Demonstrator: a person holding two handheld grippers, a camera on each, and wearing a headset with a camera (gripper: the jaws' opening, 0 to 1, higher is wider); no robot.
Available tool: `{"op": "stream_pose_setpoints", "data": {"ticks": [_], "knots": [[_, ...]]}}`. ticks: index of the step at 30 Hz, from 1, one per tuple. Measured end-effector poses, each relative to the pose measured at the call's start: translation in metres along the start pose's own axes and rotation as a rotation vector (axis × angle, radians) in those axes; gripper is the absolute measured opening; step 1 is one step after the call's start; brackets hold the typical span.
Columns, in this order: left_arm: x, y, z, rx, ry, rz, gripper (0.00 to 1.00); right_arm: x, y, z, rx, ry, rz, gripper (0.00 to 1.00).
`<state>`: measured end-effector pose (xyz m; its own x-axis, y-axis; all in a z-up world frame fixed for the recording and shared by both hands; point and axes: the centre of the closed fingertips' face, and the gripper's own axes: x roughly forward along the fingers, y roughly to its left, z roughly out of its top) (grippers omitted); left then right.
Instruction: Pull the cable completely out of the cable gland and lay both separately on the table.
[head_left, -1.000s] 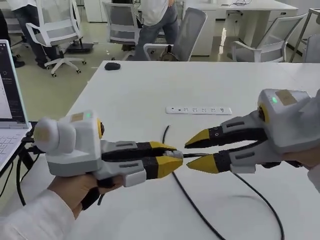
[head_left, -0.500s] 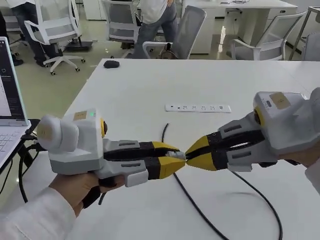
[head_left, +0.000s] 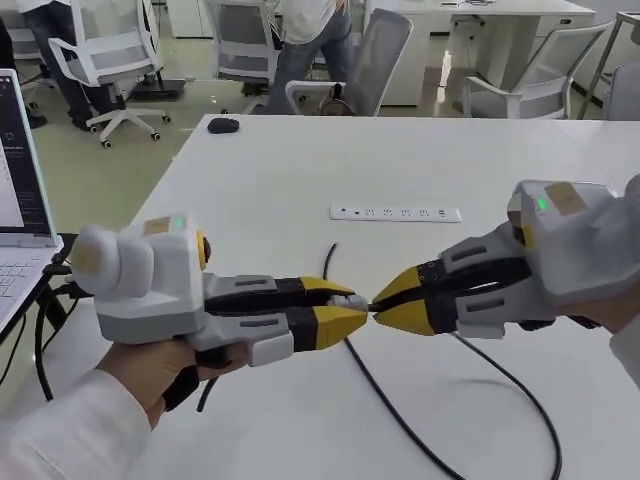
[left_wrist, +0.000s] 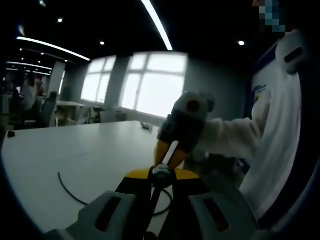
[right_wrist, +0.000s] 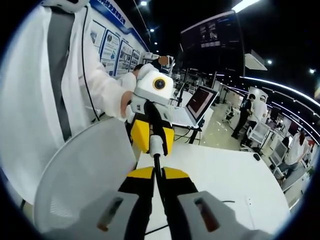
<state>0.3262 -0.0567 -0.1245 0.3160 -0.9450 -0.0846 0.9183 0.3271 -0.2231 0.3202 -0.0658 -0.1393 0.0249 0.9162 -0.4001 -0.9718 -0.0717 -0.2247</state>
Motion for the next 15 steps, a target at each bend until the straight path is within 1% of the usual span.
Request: {"op": "stream_pose_setpoints", "data": {"ticks": [5, 7, 9, 15], "knots": [[-0.004, 0.002, 0.0, -0.006, -0.006, 0.009, 0.17, -0.004, -0.002, -0.005, 0.017, 0.001, -0.017, 0.04], [-0.006, 0.004, -0.001, -0.021, -0.015, 0.017, 0.17, -0.006, -0.003, -0.008, 0.031, 0.0, -0.028, 0.04], [-0.007, 0.004, -0.002, -0.026, -0.02, 0.019, 0.17, -0.007, -0.002, -0.011, 0.038, 0.003, -0.032, 0.04], [-0.012, 0.005, -0.002, -0.024, -0.018, 0.029, 0.16, -0.013, -0.003, -0.02, 0.061, 0.006, -0.05, 0.04]]}}
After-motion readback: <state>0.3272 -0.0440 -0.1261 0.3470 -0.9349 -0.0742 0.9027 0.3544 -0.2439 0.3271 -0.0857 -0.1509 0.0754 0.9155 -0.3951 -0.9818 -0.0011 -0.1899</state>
